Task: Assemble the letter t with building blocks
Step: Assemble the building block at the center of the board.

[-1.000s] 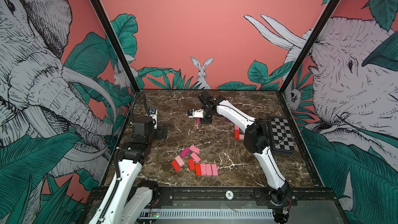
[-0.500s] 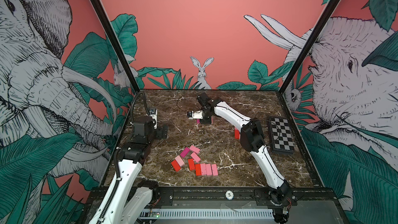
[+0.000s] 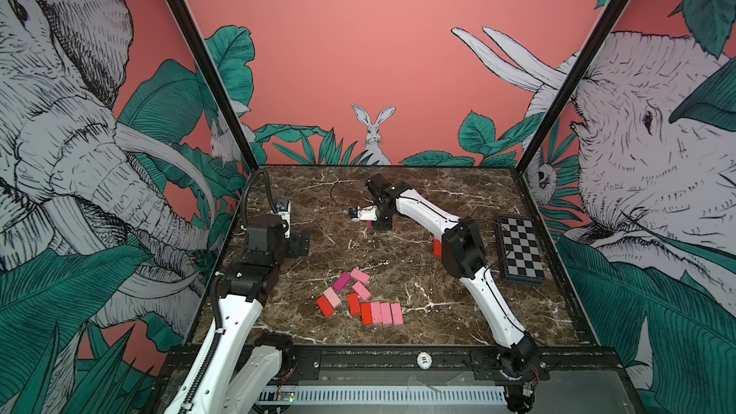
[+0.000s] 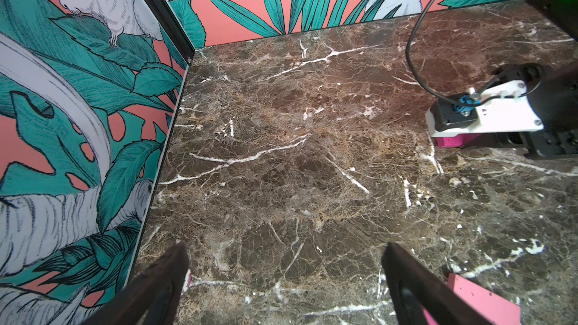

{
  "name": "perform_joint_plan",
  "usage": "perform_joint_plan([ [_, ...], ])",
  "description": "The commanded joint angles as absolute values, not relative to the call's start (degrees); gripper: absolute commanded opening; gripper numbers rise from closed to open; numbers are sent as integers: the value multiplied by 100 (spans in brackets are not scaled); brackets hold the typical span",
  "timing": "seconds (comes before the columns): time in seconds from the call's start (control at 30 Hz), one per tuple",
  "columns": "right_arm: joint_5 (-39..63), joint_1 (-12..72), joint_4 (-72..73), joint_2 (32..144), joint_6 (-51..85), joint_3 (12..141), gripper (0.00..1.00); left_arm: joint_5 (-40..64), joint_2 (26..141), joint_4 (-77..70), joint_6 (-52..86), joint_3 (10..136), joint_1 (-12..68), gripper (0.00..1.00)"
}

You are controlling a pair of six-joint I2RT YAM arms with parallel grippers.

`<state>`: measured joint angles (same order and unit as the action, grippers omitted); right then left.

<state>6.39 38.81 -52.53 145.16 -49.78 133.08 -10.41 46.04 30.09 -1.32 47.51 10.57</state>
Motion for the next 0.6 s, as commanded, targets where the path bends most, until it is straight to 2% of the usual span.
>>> perform_joint_plan([
  [0.0, 606, 3828, -5199, 14642, -5045, 13342, 13, -1112, 4530, 2953, -183, 4670, 1046, 99],
  [0.57, 498, 3808, -5126, 14656, -5076, 13158, 14, -1123, 4528, 2962, -187, 4676, 1040, 99],
])
